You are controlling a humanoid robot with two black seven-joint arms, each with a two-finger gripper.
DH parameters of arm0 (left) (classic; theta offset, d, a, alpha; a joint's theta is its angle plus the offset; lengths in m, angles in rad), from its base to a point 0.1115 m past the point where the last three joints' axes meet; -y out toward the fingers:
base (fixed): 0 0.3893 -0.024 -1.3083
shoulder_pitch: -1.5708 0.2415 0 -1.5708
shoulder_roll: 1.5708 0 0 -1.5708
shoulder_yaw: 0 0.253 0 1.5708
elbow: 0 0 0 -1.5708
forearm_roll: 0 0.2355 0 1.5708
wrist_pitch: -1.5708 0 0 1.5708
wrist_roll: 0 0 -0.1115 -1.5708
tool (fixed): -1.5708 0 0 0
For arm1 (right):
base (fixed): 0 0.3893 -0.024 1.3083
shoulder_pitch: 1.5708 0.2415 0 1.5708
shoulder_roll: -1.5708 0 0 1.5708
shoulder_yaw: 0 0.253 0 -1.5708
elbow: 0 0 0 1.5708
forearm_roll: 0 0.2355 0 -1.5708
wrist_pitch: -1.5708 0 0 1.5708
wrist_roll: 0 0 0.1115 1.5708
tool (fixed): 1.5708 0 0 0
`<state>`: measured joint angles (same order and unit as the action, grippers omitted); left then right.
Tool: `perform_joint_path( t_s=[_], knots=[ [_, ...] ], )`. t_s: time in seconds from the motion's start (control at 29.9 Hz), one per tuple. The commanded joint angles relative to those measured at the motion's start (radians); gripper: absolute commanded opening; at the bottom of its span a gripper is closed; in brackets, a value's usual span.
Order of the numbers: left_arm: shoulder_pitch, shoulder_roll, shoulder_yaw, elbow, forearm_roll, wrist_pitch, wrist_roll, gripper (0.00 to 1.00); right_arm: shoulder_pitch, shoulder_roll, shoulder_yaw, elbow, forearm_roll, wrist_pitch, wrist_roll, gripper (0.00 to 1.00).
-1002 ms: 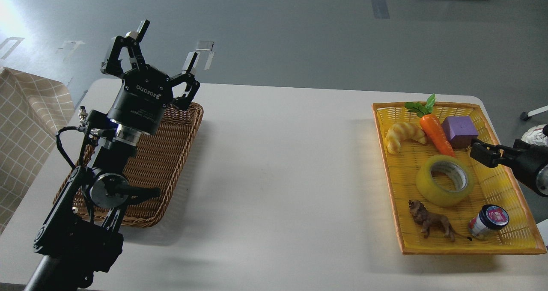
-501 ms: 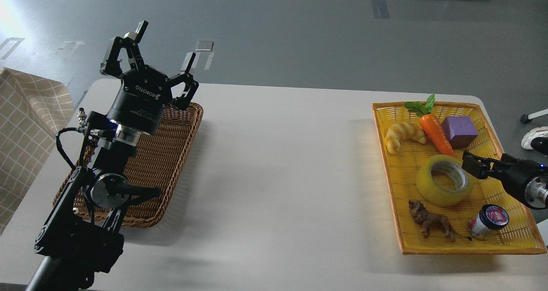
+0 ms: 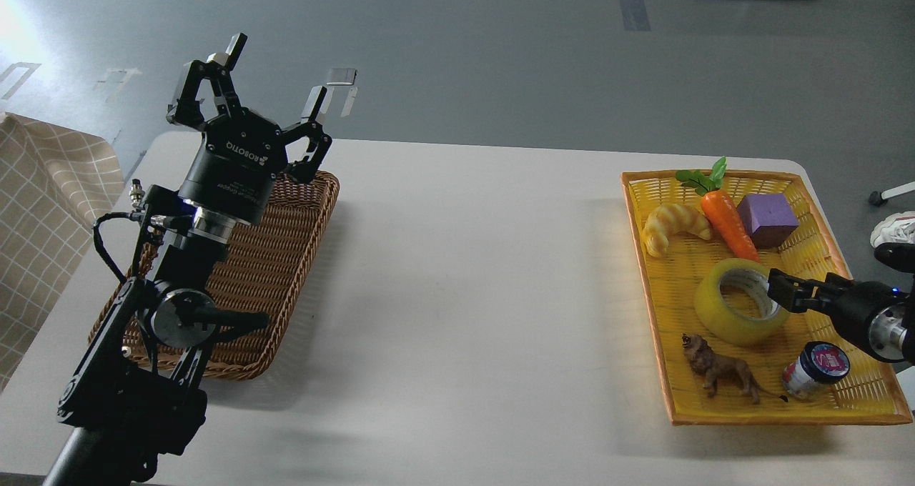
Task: Place and transfer tape with both arms
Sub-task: 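Lower the right gripper into the yellow tape roll's center hole, then grip the yellow tape roll with the right gripper and lift it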
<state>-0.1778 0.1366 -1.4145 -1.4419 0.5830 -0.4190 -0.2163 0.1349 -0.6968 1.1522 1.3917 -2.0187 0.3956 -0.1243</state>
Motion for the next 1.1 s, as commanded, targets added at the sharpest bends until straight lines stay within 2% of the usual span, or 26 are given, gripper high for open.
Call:
perform_joint_path(
  t_s=[0.0,0.2,0.33,0.37,0.43,0.9,1.07],
  knots=[
    [0.000,0.001,0.000,0.002,0.000,-0.001,0.000,0.98,0.000,0.002,-0.014,0.000,0.000,0.000,0.006,0.81],
    [-0.002,0.001,0.000,0.000,-0.002,-0.001,0.000,0.98,0.005,0.010,-0.057,-0.019,-0.002,0.000,0.008,0.82],
    [0.000,0.000,0.000,0.000,-0.002,-0.001,0.000,0.98,0.012,0.019,-0.068,-0.031,0.000,0.009,0.020,0.90],
    [0.000,0.000,0.000,0.000,-0.002,-0.001,0.000,0.98,0.028,0.019,-0.074,-0.031,0.000,0.020,0.026,0.98],
    [0.000,0.001,0.000,0.000,-0.002,-0.001,0.000,0.98,0.051,0.019,-0.077,-0.036,-0.002,0.032,0.026,0.98],
    [0.000,0.001,-0.009,0.000,-0.003,-0.001,0.000,0.98,0.060,0.020,-0.074,-0.094,-0.003,0.029,0.026,0.94],
    [0.000,0.001,-0.011,0.000,-0.003,-0.001,0.000,0.98,0.061,0.034,-0.074,-0.106,-0.003,0.028,0.026,0.81]
  ],
)
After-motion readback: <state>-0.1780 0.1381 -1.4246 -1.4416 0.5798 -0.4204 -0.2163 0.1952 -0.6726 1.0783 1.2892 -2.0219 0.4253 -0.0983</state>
